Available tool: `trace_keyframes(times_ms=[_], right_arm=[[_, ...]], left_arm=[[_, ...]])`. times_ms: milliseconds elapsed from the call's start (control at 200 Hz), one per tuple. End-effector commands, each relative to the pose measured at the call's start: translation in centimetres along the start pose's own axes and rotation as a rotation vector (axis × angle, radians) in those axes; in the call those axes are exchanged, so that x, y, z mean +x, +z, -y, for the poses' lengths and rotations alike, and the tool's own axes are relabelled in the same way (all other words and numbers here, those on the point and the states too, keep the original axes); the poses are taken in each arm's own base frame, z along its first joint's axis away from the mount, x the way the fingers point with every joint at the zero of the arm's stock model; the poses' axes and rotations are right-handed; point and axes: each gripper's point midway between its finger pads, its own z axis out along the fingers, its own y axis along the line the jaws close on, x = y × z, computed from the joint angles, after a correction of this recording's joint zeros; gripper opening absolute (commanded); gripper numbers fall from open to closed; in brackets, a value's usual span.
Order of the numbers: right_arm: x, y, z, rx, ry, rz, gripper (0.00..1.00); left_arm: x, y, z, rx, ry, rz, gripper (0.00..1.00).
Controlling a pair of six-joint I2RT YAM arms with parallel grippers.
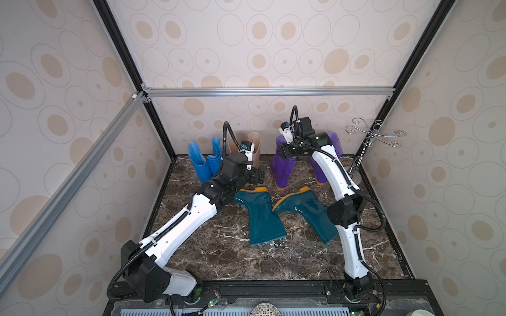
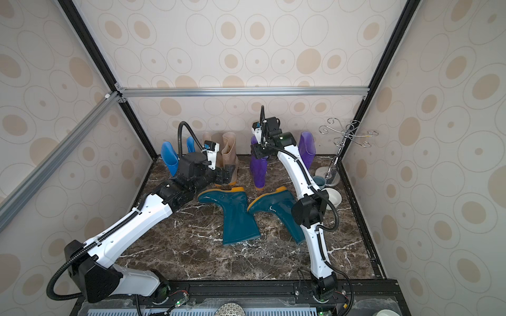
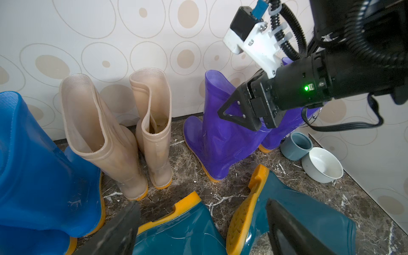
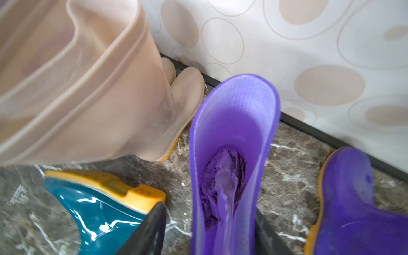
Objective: Match and arrange rain boots in pairs
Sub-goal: Adjust the rain boot at the center of the board.
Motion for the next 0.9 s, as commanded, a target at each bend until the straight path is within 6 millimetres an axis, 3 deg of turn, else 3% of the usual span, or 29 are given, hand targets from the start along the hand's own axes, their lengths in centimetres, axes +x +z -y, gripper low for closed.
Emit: trace_keyframes(times_ms=[0, 230, 465, 725, 895], right_arm=[[-1.9, -1.3, -0.4, 0.0, 0.026, 0.066, 0.65], [-4.7, -6.2, -1.0, 0.075, -0.016, 0.175, 0.78], [-5.1, -12.0, -0.9, 0.151, -0.064, 0.218, 0.84], [-2.5, -17.8, 0.6, 0.27, -0.11, 0.185, 0.86], [1.4, -19.8, 4.1, 0.335, -0.025, 0.141, 0.88]], left_arm=[[-1.5, -0.4, 0.7, 0.013, -0.018, 0.024, 0.88], [-1.7, -0.6, 0.7, 0.015, -0.018, 0.022, 0.88], [-1.4, -0.3, 1.2, 0.031, -0.016, 0.012, 0.88], [-1.2, -0.4, 2.3, 0.057, -0.025, 0.02, 0.88], [-1.1, -0.5, 3.6, 0.078, -0.022, 0.024, 0.87]])
